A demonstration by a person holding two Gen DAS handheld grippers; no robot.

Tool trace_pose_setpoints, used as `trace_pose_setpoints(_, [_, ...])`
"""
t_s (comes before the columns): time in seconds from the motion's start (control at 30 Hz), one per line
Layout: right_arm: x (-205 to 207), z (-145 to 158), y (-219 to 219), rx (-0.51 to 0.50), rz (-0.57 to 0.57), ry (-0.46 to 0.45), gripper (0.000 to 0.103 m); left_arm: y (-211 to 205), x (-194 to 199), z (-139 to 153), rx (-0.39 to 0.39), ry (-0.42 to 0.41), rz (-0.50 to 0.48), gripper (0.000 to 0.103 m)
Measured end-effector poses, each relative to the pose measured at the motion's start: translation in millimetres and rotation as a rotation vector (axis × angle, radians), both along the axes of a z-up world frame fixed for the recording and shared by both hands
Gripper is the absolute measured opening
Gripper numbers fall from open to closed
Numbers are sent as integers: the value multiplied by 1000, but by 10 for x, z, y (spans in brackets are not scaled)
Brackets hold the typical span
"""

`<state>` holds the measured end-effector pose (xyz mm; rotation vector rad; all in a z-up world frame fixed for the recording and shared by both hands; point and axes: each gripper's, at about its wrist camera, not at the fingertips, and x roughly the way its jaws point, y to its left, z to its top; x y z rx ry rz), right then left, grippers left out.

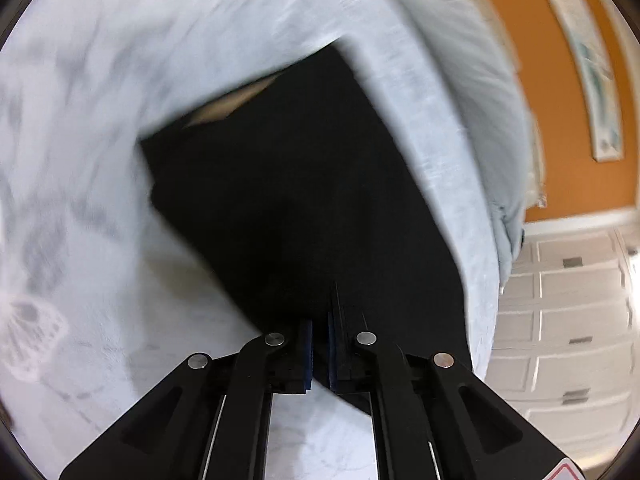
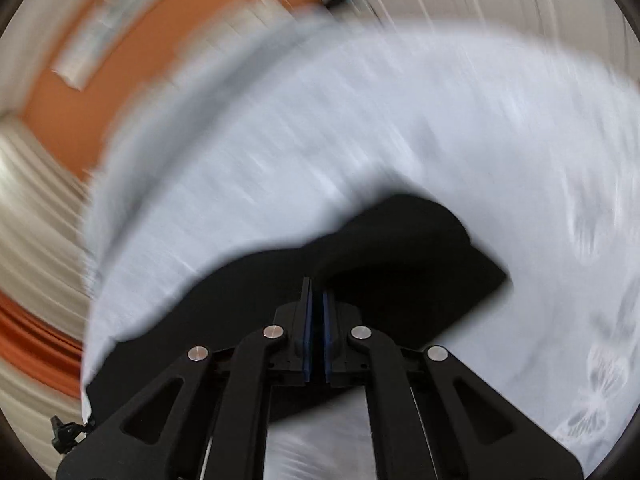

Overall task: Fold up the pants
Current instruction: 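Lift the pants with both tools and fold them over onto themselves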

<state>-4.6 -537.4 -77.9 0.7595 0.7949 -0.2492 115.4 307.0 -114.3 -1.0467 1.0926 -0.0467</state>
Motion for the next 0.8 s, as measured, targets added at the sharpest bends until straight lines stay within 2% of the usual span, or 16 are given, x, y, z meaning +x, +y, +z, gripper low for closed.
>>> trace_pose_setpoints(0.03, [22, -214, -35, 42, 5, 77, 4, 22, -9, -36, -16, 5, 9, 5])
trace_pose_setpoints(0.07, [-4, -285, -45, 62, 10, 87, 4, 28, -20, -22, -19, 3, 15, 5])
trace_pose_setpoints(0.17, [-16, -123, -55, 44, -1, 46, 27, -18, -20, 79, 45, -3, 2, 8])
trace_pose_setpoints(0.2, [-34, -75, -83, 53, -22, 15, 59, -42, -15, 97, 69, 1, -1, 8])
trace_pose_setpoints(0.23, [-70, -96, -132, 68, -44, -5, 71, -61, -30, 99, 89, 6, -2, 8])
trace_pose_setpoints(0.27, [-74, -113, -177, 79, -74, -21, 65, -83, -29, 101, 104, 10, 2, 8])
trace_pose_setpoints(0.33, [27, -142, -225, 102, -101, -48, 4, -96, -9, 101, 121, 9, 8, 8])
trace_pose_setpoints(0.4, [27, -26, -243, 93, -111, -87, 4, -104, -8, 139, 144, -4, 1, 8])
trace_pose_setpoints(0.47, [-40, 326, -148, 20, -78, -202, 3, -112, -3, 180, 160, -16, -7, 8])
trace_pose_setpoints(0.5, [-88, 498, -97, -26, -66, -239, 3, -111, 8, 173, 165, -13, -14, 8])
trace_pose_setpoints(0.53, [-122, 546, -88, -57, -64, -239, 3, -106, 13, 144, 163, -3, -19, 9])
trace_pose_setpoints(0.6, [-103, 401, -137, -131, -78, -128, 5, -108, 63, 109, 153, 11, -19, 11])
trace_pose_setpoints(0.67, [-16, -107, -318, -70, -84, 63, 4, -107, 91, 112, 160, 15, -26, 11])
trace_pose_setpoints(0.7, [-29, -315, -396, 8, -84, 89, 4, -125, 106, 124, 167, 16, -27, 11])
trace_pose_setpoints(0.77, [-73, -173, -457, 37, -97, 37, 9, -152, 103, 156, 179, 17, -28, 11])
trace_pose_setpoints(0.8, [-86, -85, -458, 43, -103, -2, 17, -165, 98, 172, 189, 15, -33, 11])
